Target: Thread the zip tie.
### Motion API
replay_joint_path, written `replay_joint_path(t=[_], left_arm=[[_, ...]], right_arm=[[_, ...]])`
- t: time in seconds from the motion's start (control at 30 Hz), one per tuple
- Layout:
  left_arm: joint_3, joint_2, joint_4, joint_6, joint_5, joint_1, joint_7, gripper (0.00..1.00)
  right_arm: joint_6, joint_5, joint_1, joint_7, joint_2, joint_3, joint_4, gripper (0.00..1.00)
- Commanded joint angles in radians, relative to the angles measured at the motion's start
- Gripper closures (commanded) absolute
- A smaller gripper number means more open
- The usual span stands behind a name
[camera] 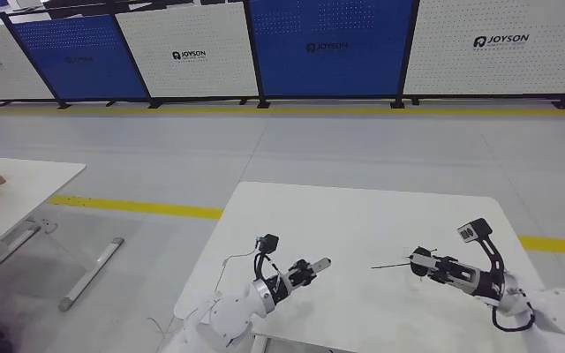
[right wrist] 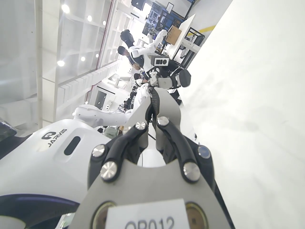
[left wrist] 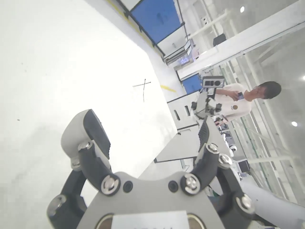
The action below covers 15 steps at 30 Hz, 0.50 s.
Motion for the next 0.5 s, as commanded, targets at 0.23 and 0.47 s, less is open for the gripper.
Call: replay_joint_path(t=[0.23, 0.47], left_arm=[[0.003, -0.001, 0.006, -0.001, 0.004, -0.002, 0.043, 0.00], [-0.008, 0.003, 0.004, -0.113, -0.153, -0.006, -0.075, 0.00]], right_arm=[[0.000, 0.000, -0.020, -0.127, -0.005, 0.015, -0.016, 1.00], [0.000, -0.017, -0.022, -0.262, -0.038, -0.045, 0.003, 1.00]])
